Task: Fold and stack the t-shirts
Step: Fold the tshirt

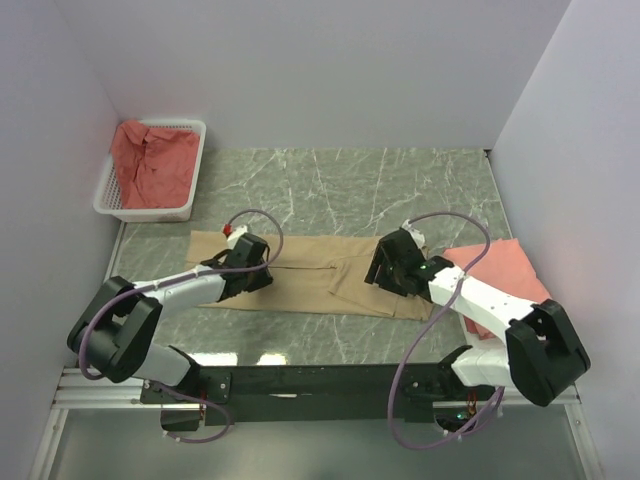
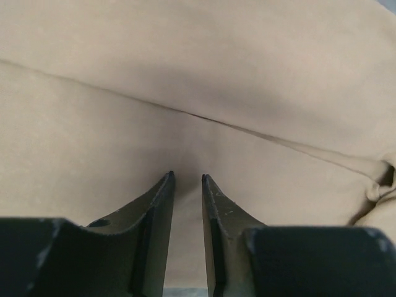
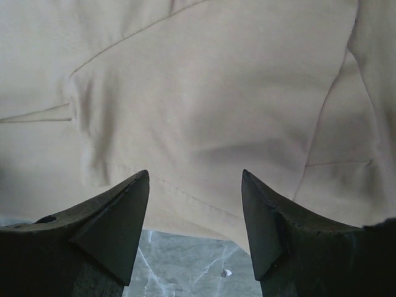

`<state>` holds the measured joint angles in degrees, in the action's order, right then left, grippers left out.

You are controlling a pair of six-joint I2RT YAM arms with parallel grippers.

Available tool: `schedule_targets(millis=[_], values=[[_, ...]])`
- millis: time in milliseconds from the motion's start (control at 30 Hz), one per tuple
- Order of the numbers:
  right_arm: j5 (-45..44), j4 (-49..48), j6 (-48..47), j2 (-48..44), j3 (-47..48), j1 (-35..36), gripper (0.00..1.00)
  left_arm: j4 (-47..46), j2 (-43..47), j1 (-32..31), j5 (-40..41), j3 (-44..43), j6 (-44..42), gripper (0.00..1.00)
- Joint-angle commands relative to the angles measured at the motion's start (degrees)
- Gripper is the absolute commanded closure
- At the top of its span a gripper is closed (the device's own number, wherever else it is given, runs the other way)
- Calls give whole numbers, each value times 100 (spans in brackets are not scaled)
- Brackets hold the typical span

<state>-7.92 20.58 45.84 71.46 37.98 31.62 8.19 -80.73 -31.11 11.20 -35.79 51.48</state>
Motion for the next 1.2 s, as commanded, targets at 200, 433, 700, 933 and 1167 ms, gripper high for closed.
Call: schedule_targets(millis=[200, 433, 700, 933, 1167], values=[[-16, -353, 100, 1343, 491, -111, 32, 78, -180, -738, 286, 213, 291, 71], [203, 94, -549, 2635, 1746, -331, 32, 78, -145, -1002, 76, 389, 854, 73], [28, 1105, -1551, 4269, 4233, -481, 32, -62, 233, -1309, -355, 415, 1714, 71], [-552, 2152, -2518, 5763, 6703, -498, 32, -649, -829, -2082, -557, -357, 2690, 69], [-553, 2328, -2879, 6355, 8216, -709, 29, -1190, -2192, -2215, -1305, -1719, 2886, 71]])
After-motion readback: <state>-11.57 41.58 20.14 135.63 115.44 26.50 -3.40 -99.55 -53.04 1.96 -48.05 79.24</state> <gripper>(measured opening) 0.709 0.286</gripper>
